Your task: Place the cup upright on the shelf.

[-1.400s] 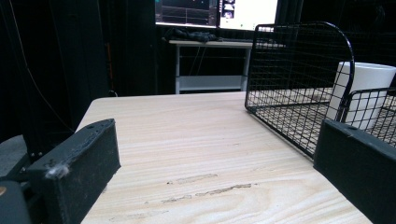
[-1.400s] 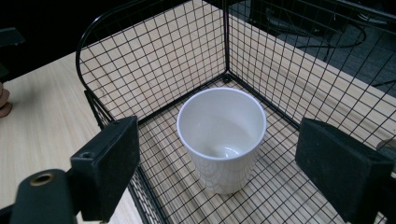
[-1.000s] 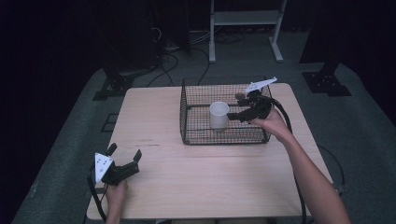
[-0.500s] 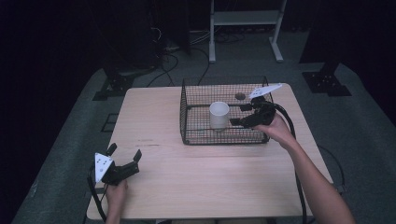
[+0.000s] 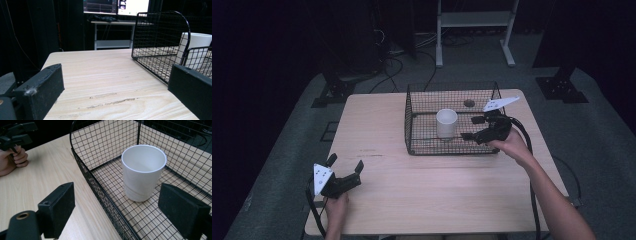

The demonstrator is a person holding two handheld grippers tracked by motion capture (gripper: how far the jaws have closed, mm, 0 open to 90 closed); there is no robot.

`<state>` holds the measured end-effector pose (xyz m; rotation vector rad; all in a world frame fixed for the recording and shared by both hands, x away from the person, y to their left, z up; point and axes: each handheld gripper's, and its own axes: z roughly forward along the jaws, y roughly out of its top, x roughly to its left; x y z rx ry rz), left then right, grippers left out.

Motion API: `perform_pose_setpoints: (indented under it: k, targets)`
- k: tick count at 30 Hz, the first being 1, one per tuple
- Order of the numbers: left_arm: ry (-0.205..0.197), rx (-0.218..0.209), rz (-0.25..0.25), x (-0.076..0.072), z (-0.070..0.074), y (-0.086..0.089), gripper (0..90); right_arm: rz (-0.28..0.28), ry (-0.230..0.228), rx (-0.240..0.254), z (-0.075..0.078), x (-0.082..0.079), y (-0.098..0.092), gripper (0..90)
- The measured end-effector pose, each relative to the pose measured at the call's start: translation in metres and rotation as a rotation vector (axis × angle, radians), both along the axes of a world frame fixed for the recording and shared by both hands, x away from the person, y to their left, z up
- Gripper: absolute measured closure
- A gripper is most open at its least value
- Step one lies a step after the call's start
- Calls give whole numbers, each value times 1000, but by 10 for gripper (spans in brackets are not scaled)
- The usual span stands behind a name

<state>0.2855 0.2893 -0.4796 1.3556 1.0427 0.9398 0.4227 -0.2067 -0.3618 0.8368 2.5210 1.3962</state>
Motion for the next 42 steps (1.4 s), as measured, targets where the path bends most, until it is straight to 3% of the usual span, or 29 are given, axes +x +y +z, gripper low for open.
perform_pose_setpoints:
  k: [15,42]
  targets:
    - [0,1,1,0,0,0,0,13,-17,9,-5,-17,-4,134]
    - [2,3,3,0,0,0,0,6,17,67,-26,-40,-22,134]
